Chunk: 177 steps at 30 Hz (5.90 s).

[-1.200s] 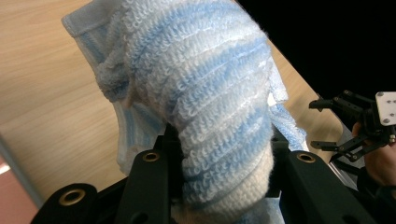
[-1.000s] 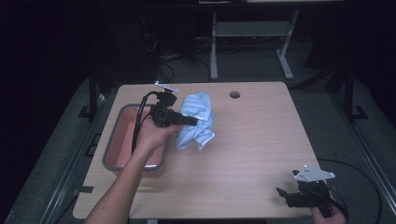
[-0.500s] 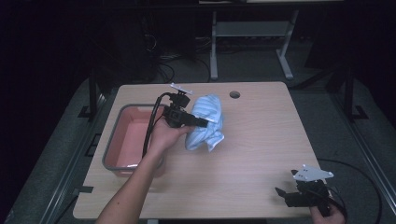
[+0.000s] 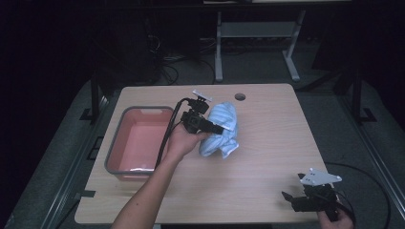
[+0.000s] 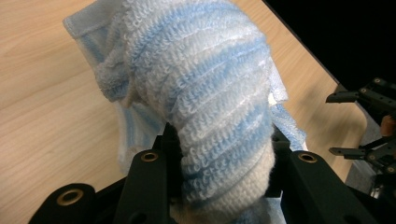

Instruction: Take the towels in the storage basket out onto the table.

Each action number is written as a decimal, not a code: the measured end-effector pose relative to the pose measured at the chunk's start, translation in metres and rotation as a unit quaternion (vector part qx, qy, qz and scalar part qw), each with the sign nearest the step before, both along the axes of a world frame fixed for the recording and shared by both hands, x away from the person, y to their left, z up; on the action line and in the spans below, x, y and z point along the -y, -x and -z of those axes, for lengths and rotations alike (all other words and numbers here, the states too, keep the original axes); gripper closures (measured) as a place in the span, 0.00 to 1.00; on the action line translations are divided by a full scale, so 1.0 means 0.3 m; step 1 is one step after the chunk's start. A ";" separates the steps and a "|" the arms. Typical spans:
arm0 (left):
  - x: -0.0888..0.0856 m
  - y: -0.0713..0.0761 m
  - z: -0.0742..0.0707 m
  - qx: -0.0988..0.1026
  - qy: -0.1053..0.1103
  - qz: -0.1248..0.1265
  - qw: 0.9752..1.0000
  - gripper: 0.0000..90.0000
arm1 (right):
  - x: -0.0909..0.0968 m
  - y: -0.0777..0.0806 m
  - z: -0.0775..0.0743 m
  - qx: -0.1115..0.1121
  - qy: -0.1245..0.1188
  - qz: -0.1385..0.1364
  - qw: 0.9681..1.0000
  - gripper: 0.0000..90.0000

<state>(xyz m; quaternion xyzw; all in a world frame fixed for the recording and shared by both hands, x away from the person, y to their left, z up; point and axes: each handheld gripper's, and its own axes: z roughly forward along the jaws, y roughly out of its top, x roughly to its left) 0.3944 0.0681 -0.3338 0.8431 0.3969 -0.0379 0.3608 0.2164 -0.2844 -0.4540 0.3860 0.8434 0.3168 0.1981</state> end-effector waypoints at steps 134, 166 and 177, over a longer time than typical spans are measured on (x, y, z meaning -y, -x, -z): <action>-0.063 0.225 0.232 0.013 0.021 -0.001 1.000 0.41 | -0.035 0.003 0.002 -0.001 0.017 -0.001 1.000 0.15; -0.112 0.386 0.290 0.014 0.052 0.024 0.998 0.39 | -0.041 0.004 0.003 -0.003 0.023 -0.002 1.000 0.15; -0.138 0.430 0.301 0.024 0.058 0.020 0.998 0.39 | -0.045 0.006 0.004 -0.003 0.027 -0.003 1.000 0.15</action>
